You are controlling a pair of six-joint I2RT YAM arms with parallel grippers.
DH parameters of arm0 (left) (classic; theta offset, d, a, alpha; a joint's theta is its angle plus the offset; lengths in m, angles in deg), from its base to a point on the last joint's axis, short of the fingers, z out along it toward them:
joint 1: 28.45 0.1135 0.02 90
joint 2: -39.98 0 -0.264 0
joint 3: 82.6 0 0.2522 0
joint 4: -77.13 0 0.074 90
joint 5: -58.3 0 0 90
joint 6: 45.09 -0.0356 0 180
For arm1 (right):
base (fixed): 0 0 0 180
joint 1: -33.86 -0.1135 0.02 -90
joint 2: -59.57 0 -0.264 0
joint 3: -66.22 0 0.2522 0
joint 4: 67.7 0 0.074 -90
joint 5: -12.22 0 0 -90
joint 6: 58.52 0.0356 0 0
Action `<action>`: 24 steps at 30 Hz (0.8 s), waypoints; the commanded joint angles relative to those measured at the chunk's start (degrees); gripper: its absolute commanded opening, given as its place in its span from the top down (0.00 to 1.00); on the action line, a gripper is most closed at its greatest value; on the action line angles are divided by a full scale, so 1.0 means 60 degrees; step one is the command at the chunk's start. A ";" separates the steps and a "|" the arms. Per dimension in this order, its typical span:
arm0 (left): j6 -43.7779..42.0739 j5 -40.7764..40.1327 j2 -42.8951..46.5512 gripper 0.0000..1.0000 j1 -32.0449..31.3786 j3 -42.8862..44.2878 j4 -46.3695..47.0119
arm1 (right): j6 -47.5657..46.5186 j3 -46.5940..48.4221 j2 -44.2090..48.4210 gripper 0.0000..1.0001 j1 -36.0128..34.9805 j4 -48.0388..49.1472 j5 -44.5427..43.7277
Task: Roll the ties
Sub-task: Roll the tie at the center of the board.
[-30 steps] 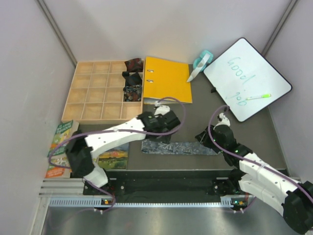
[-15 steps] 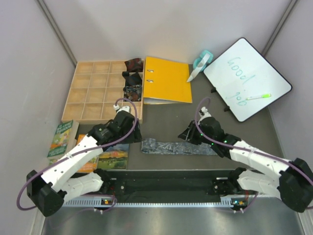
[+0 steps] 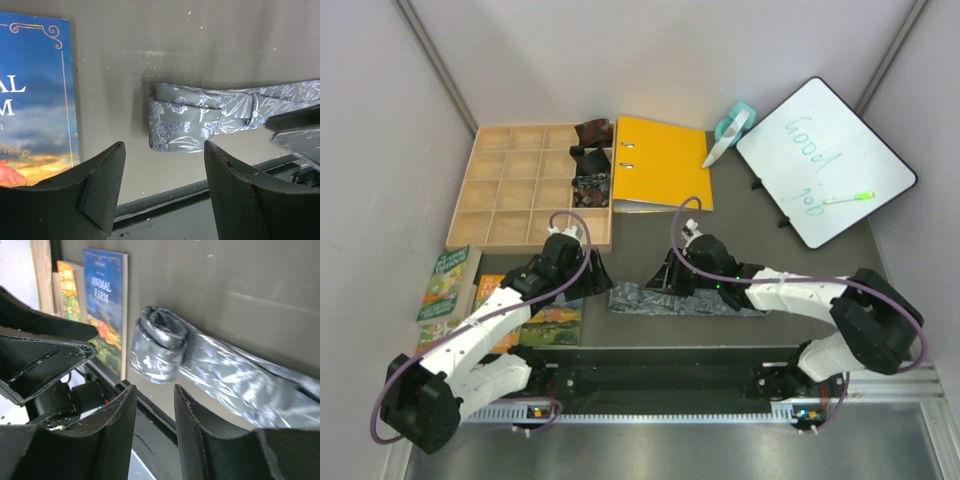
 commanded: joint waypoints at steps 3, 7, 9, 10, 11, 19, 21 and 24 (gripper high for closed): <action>-0.0241 0.1114 0.0059 0.33 0.0730 -0.0511 0.1421 | 0.0384 0.0898 -0.0987 0.64 -0.0283 0.1211 0.0495; -0.0270 0.1554 0.0044 0.34 0.1023 -0.0789 0.1817 | 0.0369 0.1177 -0.1485 0.64 -0.0283 0.1153 0.0539; -0.0314 0.1613 0.0029 0.34 0.1067 -0.0819 0.1934 | 0.0369 0.1236 -0.1749 0.64 -0.0283 0.1226 0.0642; -0.0329 0.1613 -0.0015 0.34 0.1082 -0.0834 0.1949 | 0.0413 0.1250 -0.1837 0.64 -0.0283 0.1328 0.0656; -0.0343 0.1671 -0.0015 0.35 0.1097 -0.0863 0.1993 | 0.0427 0.1279 -0.1998 0.64 -0.0297 0.1343 0.0700; -0.0329 0.1818 -0.0132 0.35 0.1126 -0.1082 0.2344 | 0.0501 0.1236 -0.2556 0.67 -0.0371 0.1724 0.0862; -0.0300 0.1818 -0.0176 0.35 0.1126 -0.1127 0.2388 | 0.0501 0.1163 -0.2570 0.68 -0.0371 0.1797 0.0876; -0.0314 0.1906 -0.0336 0.36 0.1126 -0.1258 0.2579 | 0.0472 0.1133 -0.2614 0.68 -0.0371 0.1827 0.0833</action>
